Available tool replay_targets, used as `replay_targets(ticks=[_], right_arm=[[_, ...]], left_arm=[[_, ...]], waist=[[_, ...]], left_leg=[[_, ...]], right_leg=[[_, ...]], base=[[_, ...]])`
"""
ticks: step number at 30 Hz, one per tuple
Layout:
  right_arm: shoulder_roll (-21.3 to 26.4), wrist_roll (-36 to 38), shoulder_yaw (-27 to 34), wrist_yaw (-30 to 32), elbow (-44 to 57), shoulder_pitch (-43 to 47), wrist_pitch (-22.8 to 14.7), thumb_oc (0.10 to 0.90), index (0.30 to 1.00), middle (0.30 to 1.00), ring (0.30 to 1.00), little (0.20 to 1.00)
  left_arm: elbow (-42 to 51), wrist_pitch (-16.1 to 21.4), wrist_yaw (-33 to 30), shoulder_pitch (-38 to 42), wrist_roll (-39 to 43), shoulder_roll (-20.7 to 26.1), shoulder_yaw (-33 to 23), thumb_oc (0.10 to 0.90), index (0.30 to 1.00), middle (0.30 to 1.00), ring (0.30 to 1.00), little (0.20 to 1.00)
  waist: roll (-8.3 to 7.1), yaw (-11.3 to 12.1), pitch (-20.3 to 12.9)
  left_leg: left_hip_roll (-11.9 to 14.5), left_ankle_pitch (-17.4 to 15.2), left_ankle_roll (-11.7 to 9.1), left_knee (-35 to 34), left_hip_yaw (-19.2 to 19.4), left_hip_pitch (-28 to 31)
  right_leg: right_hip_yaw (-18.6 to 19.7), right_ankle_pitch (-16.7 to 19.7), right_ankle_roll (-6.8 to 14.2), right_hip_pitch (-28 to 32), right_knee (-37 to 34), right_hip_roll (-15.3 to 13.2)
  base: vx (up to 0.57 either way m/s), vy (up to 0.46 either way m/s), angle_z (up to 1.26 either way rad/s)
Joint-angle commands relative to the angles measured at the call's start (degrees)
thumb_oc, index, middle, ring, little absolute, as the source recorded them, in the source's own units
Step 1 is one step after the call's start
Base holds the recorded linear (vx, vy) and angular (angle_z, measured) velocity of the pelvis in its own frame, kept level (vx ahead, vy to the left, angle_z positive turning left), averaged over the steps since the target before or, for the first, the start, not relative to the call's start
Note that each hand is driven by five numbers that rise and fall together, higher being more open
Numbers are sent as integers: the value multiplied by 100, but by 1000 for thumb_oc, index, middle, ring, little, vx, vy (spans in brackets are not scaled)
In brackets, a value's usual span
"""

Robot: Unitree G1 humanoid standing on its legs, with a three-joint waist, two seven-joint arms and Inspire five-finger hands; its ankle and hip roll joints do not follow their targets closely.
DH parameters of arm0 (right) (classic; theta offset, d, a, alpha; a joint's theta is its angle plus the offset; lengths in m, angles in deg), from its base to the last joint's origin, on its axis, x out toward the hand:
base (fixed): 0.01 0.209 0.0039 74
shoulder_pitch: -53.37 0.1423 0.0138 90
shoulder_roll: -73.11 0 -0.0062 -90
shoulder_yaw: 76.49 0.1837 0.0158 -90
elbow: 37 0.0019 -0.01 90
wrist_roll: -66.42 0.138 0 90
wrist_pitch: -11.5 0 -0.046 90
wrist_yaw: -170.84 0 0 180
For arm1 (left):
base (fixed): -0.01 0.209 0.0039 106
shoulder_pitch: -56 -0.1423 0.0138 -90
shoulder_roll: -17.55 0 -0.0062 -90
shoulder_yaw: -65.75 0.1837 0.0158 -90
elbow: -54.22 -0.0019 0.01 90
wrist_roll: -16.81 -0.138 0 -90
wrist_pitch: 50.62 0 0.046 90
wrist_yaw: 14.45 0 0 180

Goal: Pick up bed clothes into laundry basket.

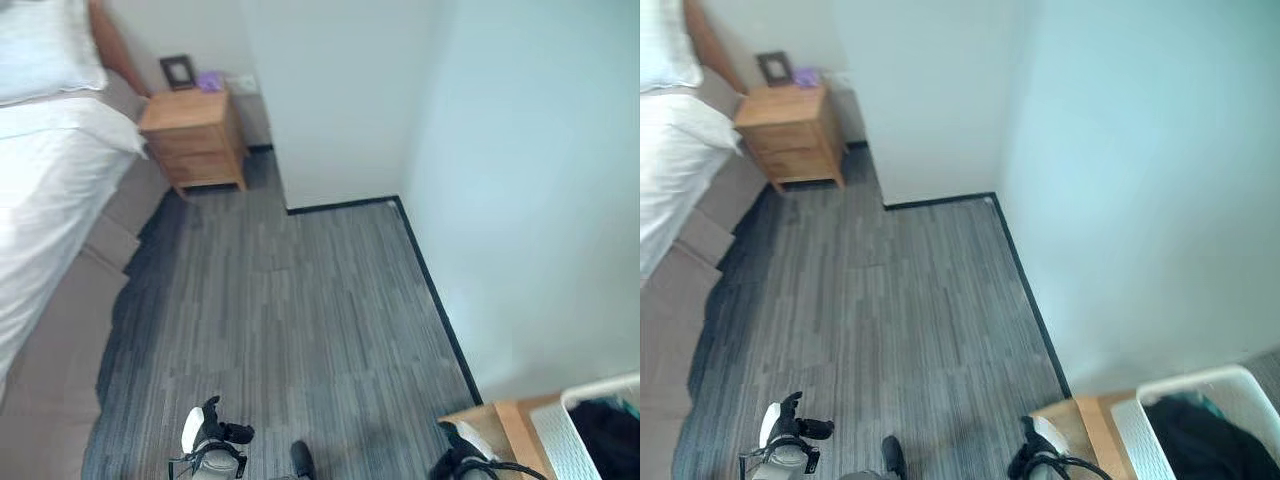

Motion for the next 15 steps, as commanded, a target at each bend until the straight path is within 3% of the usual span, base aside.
replay_targets(ticks=[1,2,7,8,9,11,13,15], right_arm=[[-133,43,-62,54,536,691,-194,800,900,900,900,900],[-55,41,-106,72,770,783,-198,800,900,900,900,900],[610,502,116,207,2047,1258,-319,800,900,900,900,900],[809,628,315,216,2526,1373,-359,800,900,900,900,900],[372,648,95,212,2269,1660,-369,800,900,900,900,900],[405,560,192,168,2332,1366,-515,800,900,900,900,900],[952,458,811,51,4180,608,-745,800,900,900,900,900],[1029,464,963,14,4414,398,-784,800,900,900,900,900]], left_arm=[[1019,386,-228,134,72,290,-80,800,900,900,900,900],[1237,410,-226,112,111,337,-65,800,900,900,900,900],[2327,613,82,-22,397,696,-134,800,900,900,900,900],[2827,806,269,-65,573,911,-267,800,900,900,900,900],[3080,910,284,-55,631,985,-250,800,900,900,900,900],[3257,873,267,-198,585,995,-436,800,900,900,900,900],[4178,1101,357,-820,860,1087,-1165,800,900,900,900,900],[4499,1112,448,-967,858,1107,-1307,800,900,900,900,900]], waist=[[-199,22,374],[-197,-2,391],[-280,-139,454],[-377,-67,445],[-380,20,402],[-373,11,353],[-330,92,361],[-300,104,371]], left_leg=[[384,-736,-546,5,224,353],[367,-716,-570,5,-6,320],[120,-631,-621,5,-1493,159],[83,-626,-673,5,-1738,129],[91,-677,-698,5,-1769,152],[143,-624,-718,5,-1735,93],[340,-326,-920,5,-1821,-116],[377,-254,-973,5,-1918,-214]], right_leg=[[1206,365,-132,-577,-641,438],[1499,335,-148,-669,-729,584],[3682,219,-277,-935,-904,1375],[3735,265,-340,-807,-1112,1298],[3522,272,-344,-666,-1283,1171],[3366,322,-331,-609,-1473,1118],[3153,381,-386,-332,-1966,1215],[3052,355,-445,-247,-2064,1258]], base=[[117,-176,126],[140,-234,135],[109,-260,179],[-25,-358,174],[-88,-286,127],[-40,-201,82],[-114,-366,78],[-121,-191,118]])
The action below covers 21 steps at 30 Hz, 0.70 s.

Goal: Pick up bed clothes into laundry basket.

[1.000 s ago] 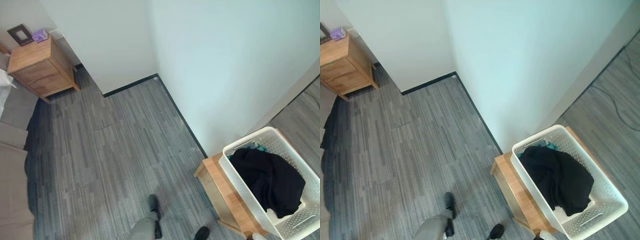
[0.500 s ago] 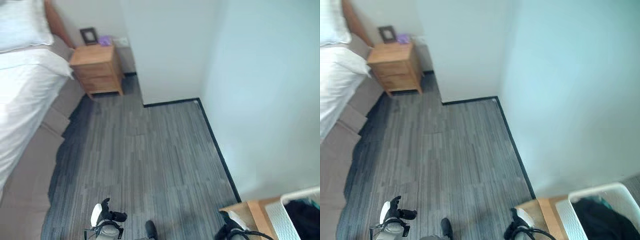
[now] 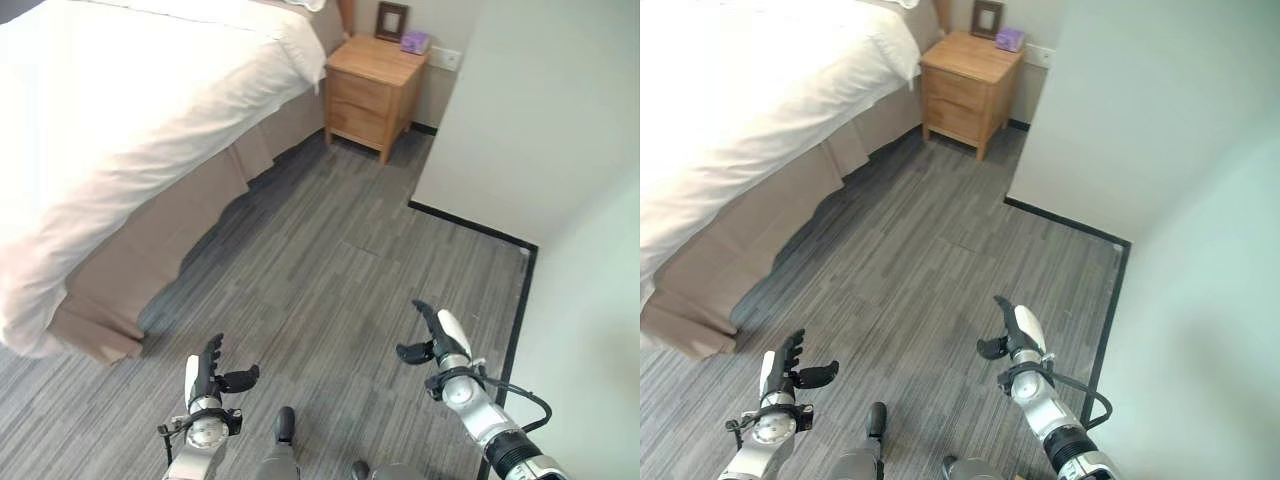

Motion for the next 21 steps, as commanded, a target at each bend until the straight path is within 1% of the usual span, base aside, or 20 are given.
replay_targets(ticks=[1,2,3,4,5,6,7,9,10,11,12,13,14,15,16,17,18,19,20,21], right_arm=[[-255,-12,174,112,134,592,-519,800,900,900,900,900],[-167,111,290,139,283,630,-572,800,900,900,900,900],[-107,206,421,154,441,639,-608,800,900,900,900,900],[-66,392,598,170,571,610,-707,800,900,900,900,900],[-80,505,735,181,697,532,-676,800,900,900,900,900],[-98,604,812,135,902,456,-705,800,900,900,900,900],[-149,706,915,64,1053,344,-725,800,900,900,900,900],[-287,997,1055,-122,1253,206,-789,800,900,900,900,900],[-372,1160,1115,-228,1300,147,-840,800,900,900,900,900],[-543,1407,1250,-283,1260,26,-881,800,900,900,900,900],[-537,1414,1250,-287,1260,12,-882,800,900,900,900,900],[-593,1452,1230,-370,1353,-129,-821,800,900,900,900,900],[-583,1398,1197,-429,1389,-114,-780,800,900,900,900,900],[-686,1412,1358,-561,1508,-309,-885,800,900,900,900,900],[-688,1413,1370,-571,1521,-333,-884,800,900,900,900,900],[-704,1426,1360,-594,1515,-347,-872,800,900,900,900,900],[-755,1417,1392,-638,1610,-381,-848,800,900,900,900,900],[-762,1417,1395,-639,1615,-377,-844,800,900,900,900,900],[-857,1428,1396,-687,1676,-385,-883,800,900,900,900,900],[-920,1449,1371,-645,1680,-364,-883,800,900,900,900,900]], left_arm=[[681,814,-42,240,-21,820,-635,800,900,900,900,900],[843,865,-24,250,95,829,-740,800,900,900,900,900],[1019,913,-20,326,205,804,-783,800,900,900,900,900],[1168,1019,52,390,439,797,-842,800,900,900,900,900],[1240,1037,255,388,682,796,-861,800,900,900,900,900],[1515,1100,294,382,739,841,-885,800,900,900,900,900],[1621,1124,417,349,763,881,-968,800,900,900,900,900],[1876,1175,549,370,776,929,-1036,800,900,900,900,900],[1990,1184,594,426,803,938,-1061,800,900,900,900,900],[2108,1142,599,521,957,900,-1048,800,900,900,900,900],[2121,1130,597,505,962,897,-1044,800,900,900,900,900],[2228,1069,778,474,1105,860,-980,800,900,900,900,900],[2298,1021,775,425,1034,821,-985,800,900,900,900,900],[2461,994,1011,436,970,800,-971,800,900,900,900,900],[2472,985,1019,425,971,800,-964,800,900,900,900,900],[2502,986,1028,488,995,811,-904,800,900,900,900,900],[2542,927,1122,586,960,886,-814,800,900,900,900,900],[2543,926,1121,592,959,891,-816,800,900,900,900,900],[2627,922,1123,625,876,931,-781,800,900,900,900,900],[2637,946,1085,694,847,941,-718,800,900,900,900,900]], waist=[[-691,395,-150],[-674,427,-77],[-692,377,8],[-724,245,39],[-734,193,15],[-784,113,22],[-840,68,20],[-929,22,-29],[-956,-22,-60],[-952,-205,-195],[-926,-212,-162],[-854,-283,-258],[-803,-299,-285],[-747,-392,-380],[-753,-418,-412],[-747,-448,-421],[-721,-531,-368],[-735,-526,-388],[-779,-608,-317],[-779,-662,-268]], left_leg=[[-117,-122,-1529,-4,283,378],[-66,-12,-1551,-4,409,244],[3,-19,-1484,30,853,219],[232,-196,-1416,87,1822,365],[357,-156,-1397,267,2378,465],[451,-354,-1384,654,2880,546],[427,-609,-1378,1166,2946,522],[252,-1013,-1394,1979,2567,470],[241,-1173,-1400,2187,2503,525],[531,-1309,-1391,2087,2917,975],[559,-1352,-1415,2075,2902,1050],[499,-1356,-1404,1605,2991,1398],[379,-1373,-1366,1307,2962,1584],[298,-1237,-1376,594,2976,1754],[266,-1172,-1367,497,2947,1764],[190,-1093,-1328,323,2861,1775],[59,-1106,-1224,58,2728,1940],[43,-1064,-1216,48,2735,1902],[-20,-1055,-1173,0,2692,1926],[-43,-1060,-1129,-4,2599,1900]], right_leg=[[38,587,870,62,-1241,-1203],[-135,590,849,78,-1282,-1209],[-356,591,842,70,-1279,-1270],[-748,617,882,-5,-1198,-1381],[-1022,636,869,-52,-1195,-1392],[-1320,691,851,-59,-1155,-1471],[-1519,740,805,-95,-1122,-1535],[-1795,809,760,-101,-1061,-1656],[-1949,820,752,-88,-1031,-1717],[-2333,820,765,-151,-921,-1839],[-2356,768,769,-80,-904,-1811],[-2529,772,832,-87,-852,-1822],[-2573,777,846,-81,-799,-1825],[-2716,869,916,-182,-584,-1896],[-2751,865,925,-195,-577,-1918],[-2821,917,978,-272,-365,-1993],[-2679,1031,1120,-529,238,-2102],[-2670,1066,1113,-572,230,-2114],[-2413,1380,1277,-818,584,-2145],[-2081,1440,1383,-1022,792,-2050]], base=[[-158,-128,136],[-267,-162,113],[-365,-133,103],[-376,-128,125],[-394,-143,127],[-344,-149,145],[-307,-149,138],[-206,-101,131],[-197,14,122],[-119,44,105],[-19,133,131],[94,123,147],[45,281,154],[4,196,105],[-21,233,69],[23,234,84],[4,231,105],[-26,208,96],[-83,109,68],[-88,121,51]])
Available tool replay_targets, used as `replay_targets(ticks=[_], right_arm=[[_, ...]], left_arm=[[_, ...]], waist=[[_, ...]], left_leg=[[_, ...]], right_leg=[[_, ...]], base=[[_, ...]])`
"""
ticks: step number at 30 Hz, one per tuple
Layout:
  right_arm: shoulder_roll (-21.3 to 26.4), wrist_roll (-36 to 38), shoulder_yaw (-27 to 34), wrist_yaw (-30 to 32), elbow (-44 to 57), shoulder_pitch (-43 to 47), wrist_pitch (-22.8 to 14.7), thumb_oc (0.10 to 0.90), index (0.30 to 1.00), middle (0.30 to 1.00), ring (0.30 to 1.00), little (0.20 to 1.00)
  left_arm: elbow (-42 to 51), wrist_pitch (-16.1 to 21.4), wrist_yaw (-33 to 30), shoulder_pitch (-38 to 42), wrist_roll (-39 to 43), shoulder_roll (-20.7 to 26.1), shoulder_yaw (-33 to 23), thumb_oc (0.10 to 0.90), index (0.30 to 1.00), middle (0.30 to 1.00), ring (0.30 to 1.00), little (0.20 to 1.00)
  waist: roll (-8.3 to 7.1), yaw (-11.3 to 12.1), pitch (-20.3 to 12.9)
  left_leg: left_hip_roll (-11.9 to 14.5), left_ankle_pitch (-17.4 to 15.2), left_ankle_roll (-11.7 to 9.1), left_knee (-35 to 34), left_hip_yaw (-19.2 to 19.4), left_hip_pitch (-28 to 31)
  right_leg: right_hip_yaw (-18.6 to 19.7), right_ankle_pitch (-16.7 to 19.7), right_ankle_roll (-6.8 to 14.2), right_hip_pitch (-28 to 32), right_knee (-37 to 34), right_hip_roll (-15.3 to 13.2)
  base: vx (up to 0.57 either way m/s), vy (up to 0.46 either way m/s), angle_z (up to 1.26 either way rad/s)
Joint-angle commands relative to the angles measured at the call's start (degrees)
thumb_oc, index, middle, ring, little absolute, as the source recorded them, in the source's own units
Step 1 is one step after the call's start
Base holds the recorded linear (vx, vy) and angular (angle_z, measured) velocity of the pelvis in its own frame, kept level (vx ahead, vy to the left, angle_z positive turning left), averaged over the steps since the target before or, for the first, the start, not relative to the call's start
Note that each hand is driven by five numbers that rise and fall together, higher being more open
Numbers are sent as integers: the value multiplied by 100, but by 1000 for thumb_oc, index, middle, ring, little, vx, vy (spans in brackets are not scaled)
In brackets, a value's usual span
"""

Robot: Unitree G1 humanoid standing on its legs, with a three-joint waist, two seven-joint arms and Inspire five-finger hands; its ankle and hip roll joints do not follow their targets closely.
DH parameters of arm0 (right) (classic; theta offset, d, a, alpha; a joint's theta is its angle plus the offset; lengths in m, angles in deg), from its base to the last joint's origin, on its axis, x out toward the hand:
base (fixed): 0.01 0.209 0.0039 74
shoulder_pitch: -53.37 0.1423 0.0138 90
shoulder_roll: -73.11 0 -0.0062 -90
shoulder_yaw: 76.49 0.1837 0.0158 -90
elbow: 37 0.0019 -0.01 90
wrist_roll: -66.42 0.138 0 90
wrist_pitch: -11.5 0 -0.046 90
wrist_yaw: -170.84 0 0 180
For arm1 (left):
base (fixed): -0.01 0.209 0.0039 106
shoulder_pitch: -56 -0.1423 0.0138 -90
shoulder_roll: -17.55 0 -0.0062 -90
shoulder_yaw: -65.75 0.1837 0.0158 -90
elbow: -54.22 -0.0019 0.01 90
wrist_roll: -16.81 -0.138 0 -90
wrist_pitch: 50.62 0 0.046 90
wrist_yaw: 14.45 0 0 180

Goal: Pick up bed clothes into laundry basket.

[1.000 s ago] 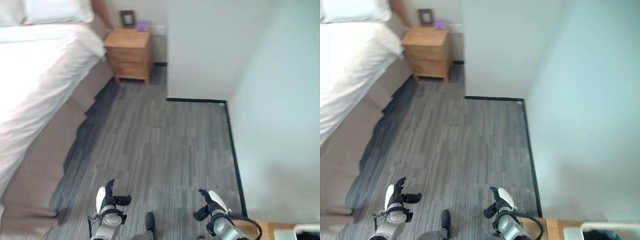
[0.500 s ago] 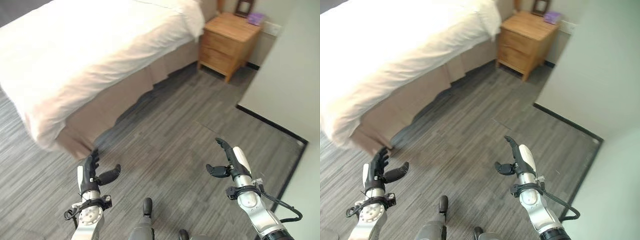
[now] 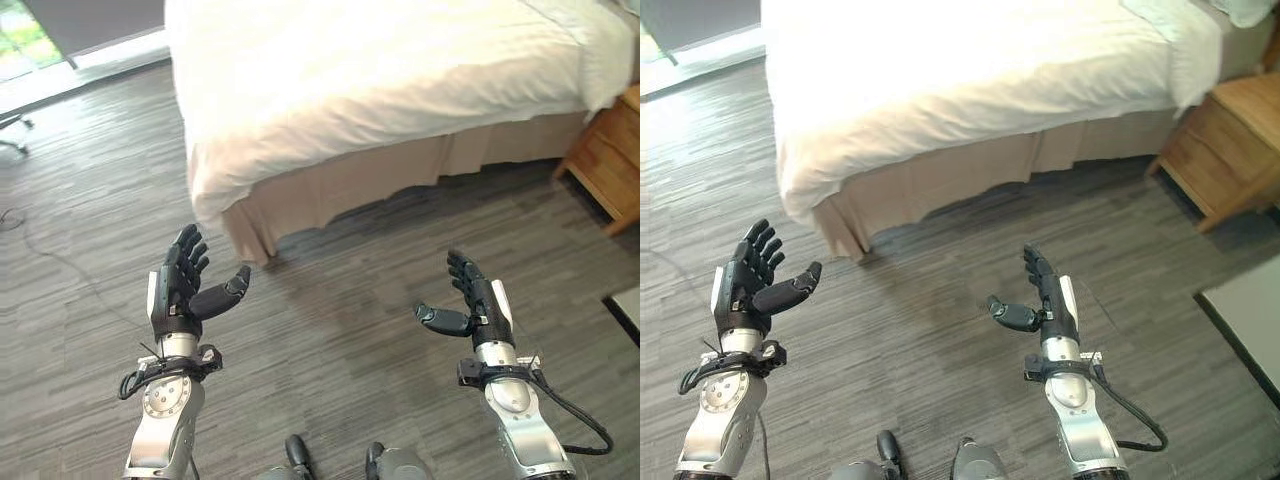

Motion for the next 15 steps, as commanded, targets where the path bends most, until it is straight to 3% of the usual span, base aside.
replay_targets(ticks=[1,3,5,7,8,15], right_arm=[[-326,147,151,68,441,309,-578,800,900,900,900,900],[-354,113,170,136,494,354,-564,800,900,900,900,900],[-345,53,131,151,540,413,-565,800,900,900,900,900],[-338,5,138,163,589,385,-575,800,900,900,900,900],[-304,-53,111,136,596,370,-543,800,900,900,900,900],[-281,4,10,95,558,399,-451,800,900,900,900,900]], left_arm=[[718,461,58,160,-176,472,-275,800,900,900,900,900],[693,388,87,224,-158,458,-147,800,900,900,900,900],[687,357,166,204,-226,487,-77,800,900,900,900,900],[712,343,209,171,-272,473,-39,800,900,900,900,900],[685,295,279,52,-348,438,-66,800,900,900,900,900],[531,209,229,-258,-420,321,-154,800,900,900,900,900]], waist=[[-361,-151,-473],[-380,-197,-472],[-422,-171,-490],[-458,-183,-522],[-528,-122,-650],[-623,-34,-789]], left_leg=[[264,-975,-949,-205,-17,364],[234,-989,-936,-205,-129,321],[226,-984,-947,-205,-172,304],[202,-1014,-945,-205,-185,318],[162,-1057,-962,-205,-95,359],[238,-1027,-1027,-205,113,456]], right_leg=[[1083,1586,812,-279,-1752,-403],[1601,1478,769,-267,-1994,-295],[1731,1410,680,-104,-2397,-401],[1737,1354,644,59,-2718,-435],[1661,1337,674,343,-3226,-551],[1738,1596,766,629,-3757,-541]], base=[[-77,72,63],[-41,6,73],[-1,-33,40],[7,-18,17],[26,-6,-5],[-5,-29,-23]])
